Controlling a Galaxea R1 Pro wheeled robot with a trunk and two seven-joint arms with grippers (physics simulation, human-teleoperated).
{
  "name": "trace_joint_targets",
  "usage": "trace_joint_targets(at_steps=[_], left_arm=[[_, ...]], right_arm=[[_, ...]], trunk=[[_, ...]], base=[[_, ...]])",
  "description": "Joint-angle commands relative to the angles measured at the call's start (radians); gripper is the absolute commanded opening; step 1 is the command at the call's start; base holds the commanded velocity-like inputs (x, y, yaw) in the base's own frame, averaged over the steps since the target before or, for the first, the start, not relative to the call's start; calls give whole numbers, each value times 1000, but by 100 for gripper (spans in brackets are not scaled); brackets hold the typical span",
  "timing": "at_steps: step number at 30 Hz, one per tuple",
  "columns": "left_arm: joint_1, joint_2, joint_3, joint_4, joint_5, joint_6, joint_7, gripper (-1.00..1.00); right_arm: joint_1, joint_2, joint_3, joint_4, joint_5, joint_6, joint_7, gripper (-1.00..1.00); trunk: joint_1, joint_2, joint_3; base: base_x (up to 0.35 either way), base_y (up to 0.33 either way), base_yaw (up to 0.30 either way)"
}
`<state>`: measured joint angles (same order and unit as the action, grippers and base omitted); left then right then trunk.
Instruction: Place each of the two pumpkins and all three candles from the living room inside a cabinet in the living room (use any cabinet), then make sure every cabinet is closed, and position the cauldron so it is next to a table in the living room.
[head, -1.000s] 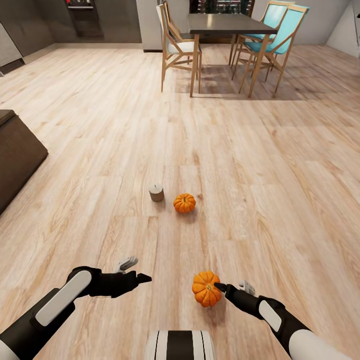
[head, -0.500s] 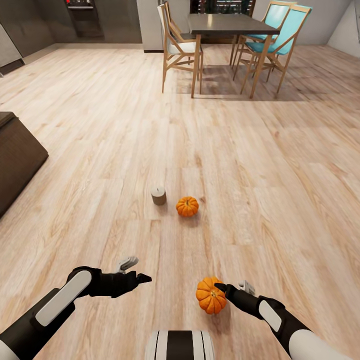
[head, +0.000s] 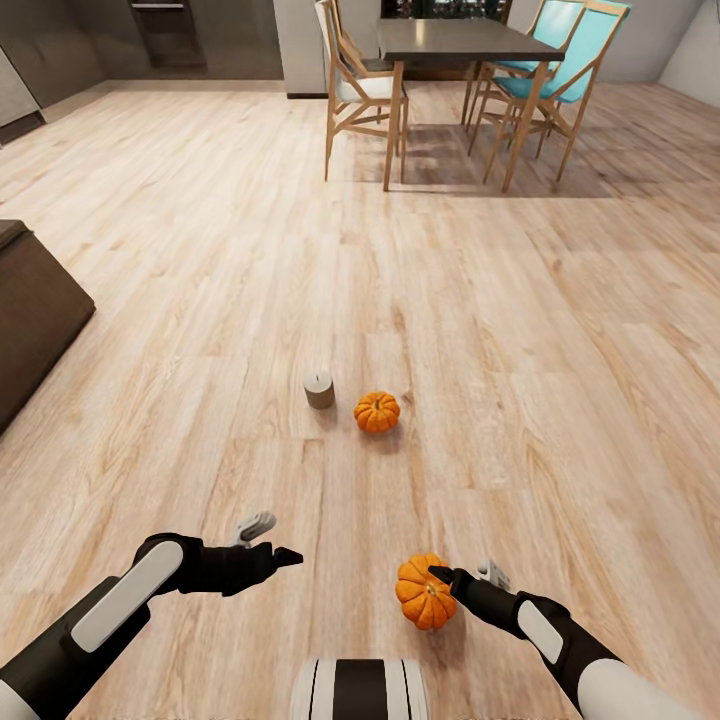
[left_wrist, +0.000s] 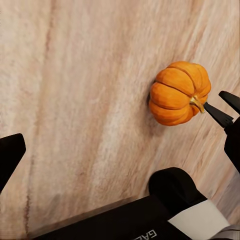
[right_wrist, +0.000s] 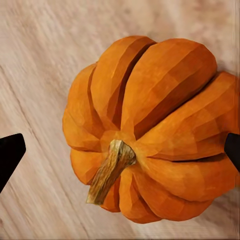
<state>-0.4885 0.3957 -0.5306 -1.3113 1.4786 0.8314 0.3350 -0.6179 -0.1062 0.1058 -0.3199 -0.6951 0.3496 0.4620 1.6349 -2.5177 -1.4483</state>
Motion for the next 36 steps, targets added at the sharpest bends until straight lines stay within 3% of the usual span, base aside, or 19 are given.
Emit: trace_joint_targets(at_steps=[1,13,18,30,36], left_arm=[[-1,1,-2,-1,11,-1,8,100],[-1,0,-2,-2,11,-1,8,100],[-1,0,-2,-2,11,-1,8,100],[-1,-3,-4,-1,11,-1,10,100],[-1,-7,-7,0,11,-1,10,100]], right_arm=[[0,-1,8,-1,-11,2,-1,100],[0,-1,8,-1,-11,-12,-2,100],[0,-1,8,-1,-11,-12,-3,100],[0,-1,8,-1,-11,-12,-9,100],[0,-1,8,1,-11,-13,-9,100]], trunk=[[0,-1,-5],[1,-1,-12],[3,-2,-32],[3,-2,-32],[6,-4,-55]], base=[[0,0,0],[0,0,0],[0,0,0],[0,0,0],[0,0,0]])
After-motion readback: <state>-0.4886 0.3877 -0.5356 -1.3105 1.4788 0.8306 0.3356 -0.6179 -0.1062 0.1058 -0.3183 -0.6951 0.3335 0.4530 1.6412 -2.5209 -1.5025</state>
